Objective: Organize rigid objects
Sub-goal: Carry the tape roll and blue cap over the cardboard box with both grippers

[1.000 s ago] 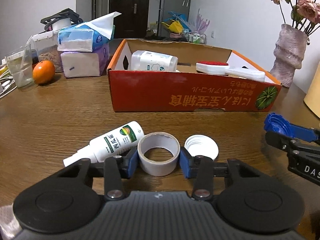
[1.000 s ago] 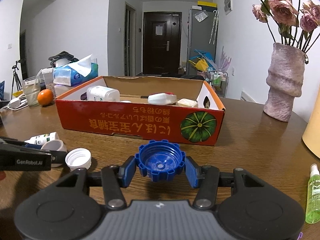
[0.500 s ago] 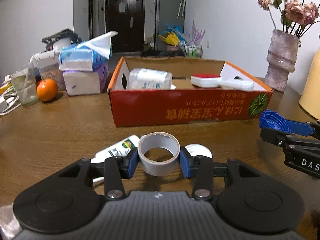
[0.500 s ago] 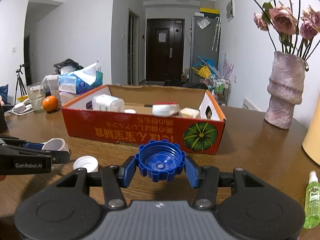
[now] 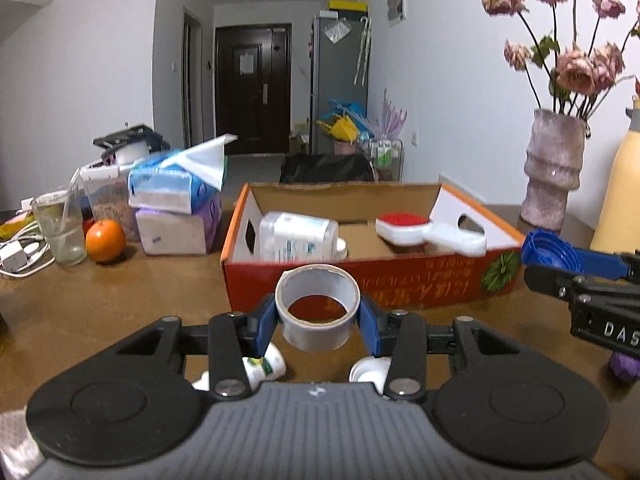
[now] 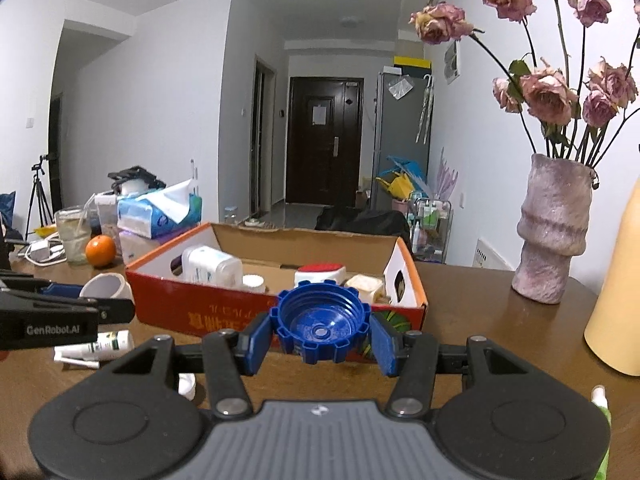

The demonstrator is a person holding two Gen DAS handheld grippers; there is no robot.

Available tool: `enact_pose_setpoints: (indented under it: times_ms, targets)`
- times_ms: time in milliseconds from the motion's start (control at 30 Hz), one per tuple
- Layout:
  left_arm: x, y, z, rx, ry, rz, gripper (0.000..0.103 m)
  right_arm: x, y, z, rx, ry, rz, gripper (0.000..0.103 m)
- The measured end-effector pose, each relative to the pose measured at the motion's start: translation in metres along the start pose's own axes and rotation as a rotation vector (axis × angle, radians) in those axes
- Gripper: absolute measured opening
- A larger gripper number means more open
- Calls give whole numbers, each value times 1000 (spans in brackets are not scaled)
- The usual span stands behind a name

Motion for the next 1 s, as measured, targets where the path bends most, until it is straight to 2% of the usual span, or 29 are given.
enact_pose_setpoints:
  times_ms: [467, 1000]
  targets:
    - [30, -10, -41, 78, 63, 35, 44, 19, -8, -25, 49, -48, 18, 52]
    - [57, -61, -55, 50, 73, 30, 44, 43, -54, -39, 51, -103, 44, 52]
Point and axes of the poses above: each gripper's, at about its wrist camera, not at the fingertips, and y roughly against the way its jaws point, x to its right, z to its underside, the point moved 4 cm from there along -y, roughly the way its jaws point, and after that the axes turned 11 degrees about -z, right-handed, at the moved point
